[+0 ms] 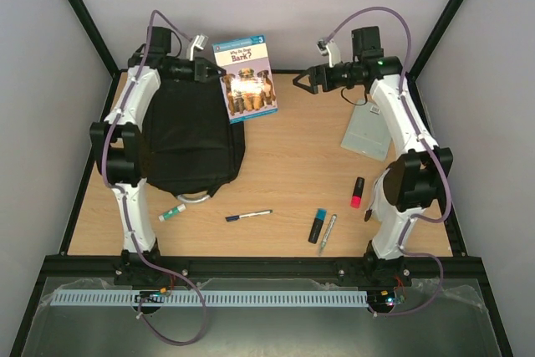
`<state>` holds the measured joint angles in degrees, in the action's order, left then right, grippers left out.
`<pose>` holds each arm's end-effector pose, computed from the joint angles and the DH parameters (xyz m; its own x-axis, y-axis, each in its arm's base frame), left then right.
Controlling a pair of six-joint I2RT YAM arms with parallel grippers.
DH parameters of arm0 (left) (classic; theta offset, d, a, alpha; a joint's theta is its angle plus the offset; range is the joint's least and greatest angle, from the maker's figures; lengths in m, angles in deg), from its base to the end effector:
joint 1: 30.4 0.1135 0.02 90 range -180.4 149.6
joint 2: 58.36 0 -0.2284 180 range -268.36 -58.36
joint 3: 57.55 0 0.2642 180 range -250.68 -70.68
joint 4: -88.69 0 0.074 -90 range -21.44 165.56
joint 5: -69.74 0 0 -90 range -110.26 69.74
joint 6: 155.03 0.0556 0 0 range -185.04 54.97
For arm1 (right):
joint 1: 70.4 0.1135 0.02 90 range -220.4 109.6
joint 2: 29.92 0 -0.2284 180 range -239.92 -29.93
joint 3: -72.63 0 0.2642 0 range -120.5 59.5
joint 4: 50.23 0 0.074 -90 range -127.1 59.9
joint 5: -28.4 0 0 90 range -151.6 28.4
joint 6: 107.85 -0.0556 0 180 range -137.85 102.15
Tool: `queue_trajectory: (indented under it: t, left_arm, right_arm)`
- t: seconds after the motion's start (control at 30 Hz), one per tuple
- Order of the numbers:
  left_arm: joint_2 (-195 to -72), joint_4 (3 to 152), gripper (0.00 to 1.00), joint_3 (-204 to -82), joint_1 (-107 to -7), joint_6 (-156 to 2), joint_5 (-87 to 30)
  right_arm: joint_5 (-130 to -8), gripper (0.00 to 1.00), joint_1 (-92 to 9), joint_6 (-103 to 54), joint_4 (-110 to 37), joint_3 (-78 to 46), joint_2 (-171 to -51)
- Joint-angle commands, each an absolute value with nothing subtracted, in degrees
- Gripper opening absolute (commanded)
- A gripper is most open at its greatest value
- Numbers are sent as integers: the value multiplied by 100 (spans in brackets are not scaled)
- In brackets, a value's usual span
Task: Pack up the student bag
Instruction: Pick up the book from the center of the board.
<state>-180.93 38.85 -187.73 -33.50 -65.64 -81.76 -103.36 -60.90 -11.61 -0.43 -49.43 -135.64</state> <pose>0.4759 -0.0747 0.2734 -0.6783 0.0316 -0.7341 0.6684 0.4416 -0.5985 0.4197 0.1078 0.3440 -0.4676 -0.1605 -0.8692 -0.7263 0.6303 0.2744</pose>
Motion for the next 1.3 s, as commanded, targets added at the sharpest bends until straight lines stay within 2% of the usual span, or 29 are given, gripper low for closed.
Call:
queue_trajectory:
  t: [0.0,0.17,0.37,0.53,0.83,0.97,1.1,1.27]
  left_arm:
    - [-17509,3772,2,-18641,-3109,-6280,-9882]
    - [-17230,3826,2,-18160,-3064,-6390,-10438]
    - [-17106,4101,2,-17759,-3093,-6803,-11021]
    - [-17087,4109,2,-17615,-3111,-6835,-11123]
    - [-17036,4369,2,-17455,-3161,-7159,-11308]
    - [-17024,4430,2,-17421,-3214,-7275,-11413]
    - [-17110,4510,2,-17396,-3204,-7335,-11365]
    - [-17286,4541,2,-17402,-3139,-7334,-10833]
  right_arm:
    - [-11022,83,-5940,-1351,-106,-5207,-13826]
    - [-11273,88,-5709,-1470,-220,-5331,-14038]
    - [-11889,89,-5445,-1835,-483,-5690,-14427]
    - [-12344,89,-5265,-2114,-669,-5792,-14585]
    - [-12218,89,-5168,-3020,-1116,-5757,-14893]
    - [-12601,89,-5168,-3283,-1232,-5738,-14997]
    - [-13179,84,-5160,-3494,-1268,-5524,-14969]
    - [-13420,69,-5166,-3543,-1355,-5258,-14704]
